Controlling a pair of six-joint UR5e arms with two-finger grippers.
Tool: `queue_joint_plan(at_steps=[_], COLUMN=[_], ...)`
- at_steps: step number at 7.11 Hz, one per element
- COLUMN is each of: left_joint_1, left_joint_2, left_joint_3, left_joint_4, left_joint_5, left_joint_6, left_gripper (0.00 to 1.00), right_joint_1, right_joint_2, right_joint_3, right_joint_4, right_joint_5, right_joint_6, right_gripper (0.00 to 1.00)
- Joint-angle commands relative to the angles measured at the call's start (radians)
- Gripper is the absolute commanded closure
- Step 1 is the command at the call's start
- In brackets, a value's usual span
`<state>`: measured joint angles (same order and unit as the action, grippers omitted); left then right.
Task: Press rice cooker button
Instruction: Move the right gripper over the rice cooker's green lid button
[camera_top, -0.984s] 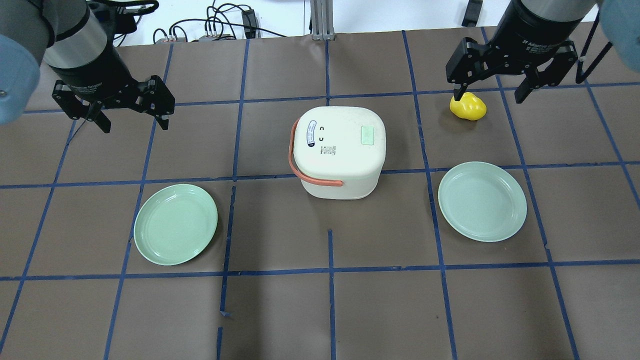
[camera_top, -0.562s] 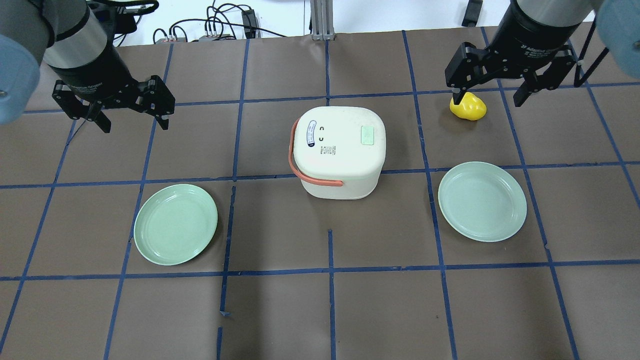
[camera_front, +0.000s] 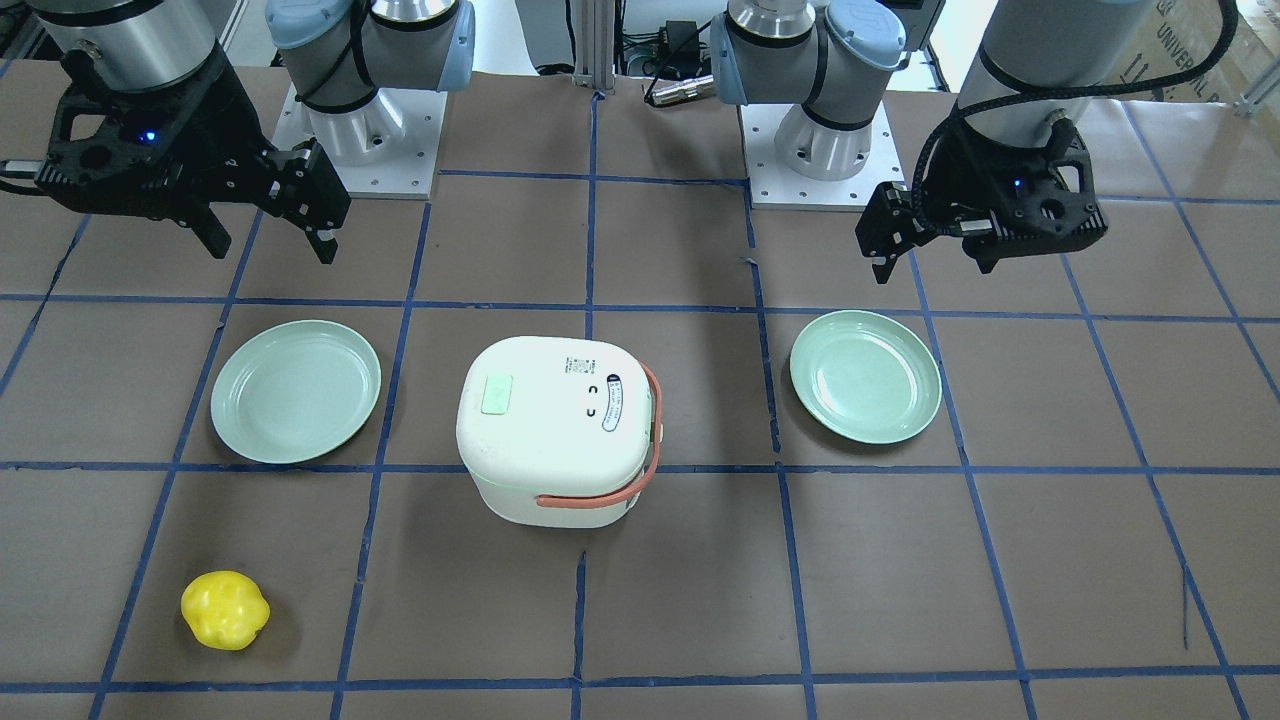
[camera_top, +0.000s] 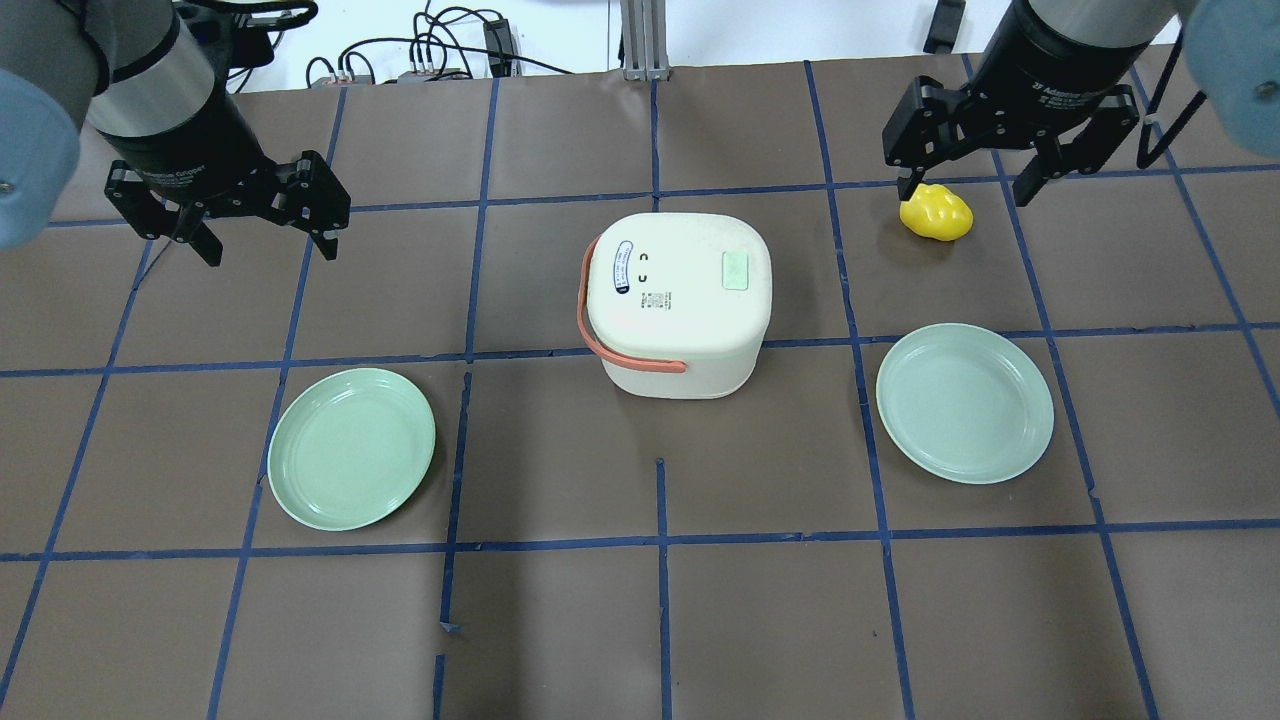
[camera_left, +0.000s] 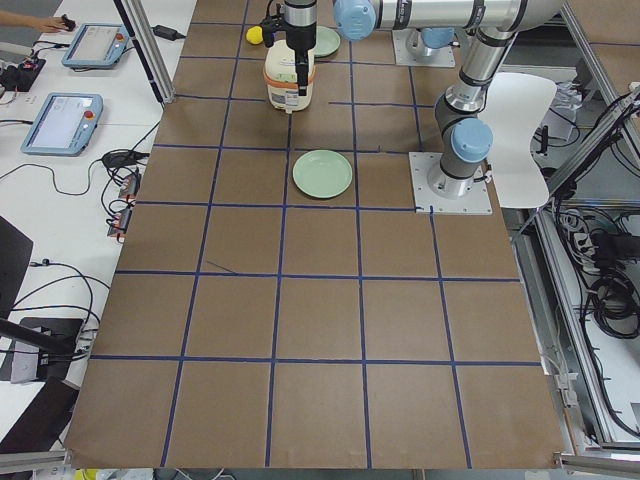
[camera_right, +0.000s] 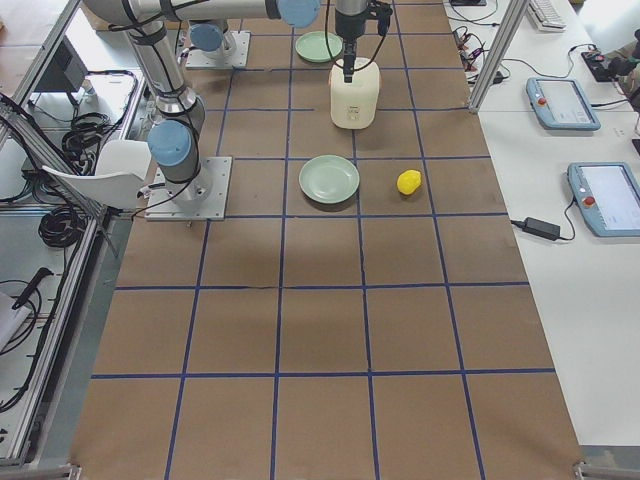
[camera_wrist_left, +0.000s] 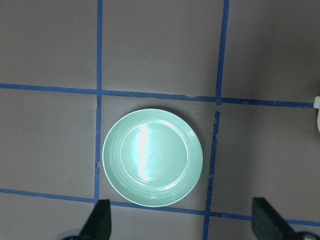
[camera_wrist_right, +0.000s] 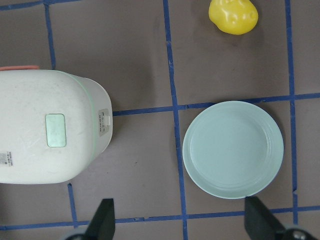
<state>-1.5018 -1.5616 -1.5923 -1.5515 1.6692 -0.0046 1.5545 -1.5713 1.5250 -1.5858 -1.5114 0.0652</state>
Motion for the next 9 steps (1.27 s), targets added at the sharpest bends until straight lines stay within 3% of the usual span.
queue_joint_plan(at_steps=[1,3,4,9], left_joint_1=[0.0,0.0,0.0,0.0], left_joint_2=[0.0,0.0,0.0,0.0], left_joint_3=[0.0,0.0,0.0,0.0], left_joint_4=[0.001,0.001,0.001,0.001], left_joint_5=[0.0,0.001,0.0,0.0], left_joint_6=[0.0,0.0,0.0,0.0], left_gripper=[0.0,0.0,0.0,0.0], right_joint_1=[0.118,0.208,0.21,0.213], right_joint_2=[0.066,0.163,0.184,0.237], right_joint_3=[-0.008,-0.008,-0.008,0.009], right_joint_4=[-0.084,-0.163,-0.167,-0.204], right_joint_5=[0.026,0.03,0.057,0.076], right_joint_6=[0.121,0.156,0.165,0.163], right_gripper=[0.43,0.78,0.85,0.86])
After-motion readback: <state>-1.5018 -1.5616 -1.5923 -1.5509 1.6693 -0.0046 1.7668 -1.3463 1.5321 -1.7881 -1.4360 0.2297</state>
